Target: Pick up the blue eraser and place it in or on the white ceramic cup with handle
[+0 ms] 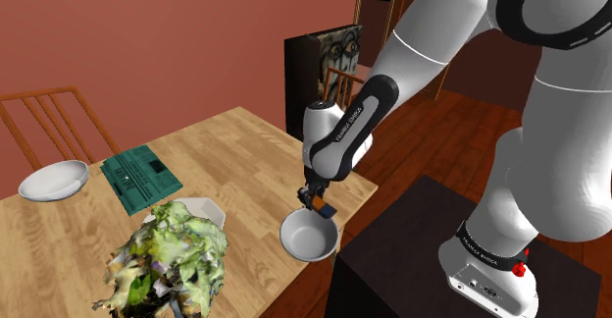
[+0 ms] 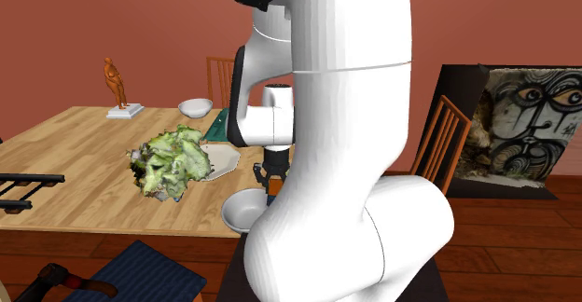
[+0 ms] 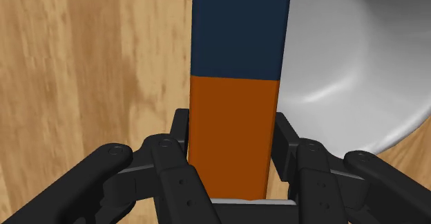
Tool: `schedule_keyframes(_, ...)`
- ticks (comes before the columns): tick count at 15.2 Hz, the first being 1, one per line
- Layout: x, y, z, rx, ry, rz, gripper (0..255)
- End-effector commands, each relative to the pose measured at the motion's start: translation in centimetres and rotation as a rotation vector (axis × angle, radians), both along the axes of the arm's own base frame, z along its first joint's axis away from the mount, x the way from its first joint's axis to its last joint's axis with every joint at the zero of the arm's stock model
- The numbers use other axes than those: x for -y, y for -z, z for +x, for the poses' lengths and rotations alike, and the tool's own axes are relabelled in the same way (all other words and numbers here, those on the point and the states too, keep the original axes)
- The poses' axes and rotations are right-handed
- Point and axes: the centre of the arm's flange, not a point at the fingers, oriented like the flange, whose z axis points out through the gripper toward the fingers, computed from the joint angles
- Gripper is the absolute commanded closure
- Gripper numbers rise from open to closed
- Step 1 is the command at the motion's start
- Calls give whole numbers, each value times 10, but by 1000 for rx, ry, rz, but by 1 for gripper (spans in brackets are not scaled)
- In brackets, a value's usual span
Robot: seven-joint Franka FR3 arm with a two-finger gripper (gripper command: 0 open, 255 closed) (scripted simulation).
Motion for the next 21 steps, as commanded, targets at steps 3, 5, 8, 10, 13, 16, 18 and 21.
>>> schedule_keyframes(3, 1, -22, 0, 0, 0, 0, 255)
schedule_keyframes(5, 1, -32, 0, 0, 0, 0, 255)
schedule_keyframes(8, 1, -48, 0, 0, 0, 0, 255)
schedule_keyframes(10, -10, -53, -7, 0, 0, 0, 255)
schedule_keyframes(13, -44, -56, -27, 0, 0, 0, 255)
schedule_keyframes(16, -70, -58, -42, 0, 0, 0, 255)
schedule_keyframes(18, -70, -47, -42, 0, 0, 0, 255)
schedule_keyframes(21, -70, -32, -42, 0, 0, 0, 255)
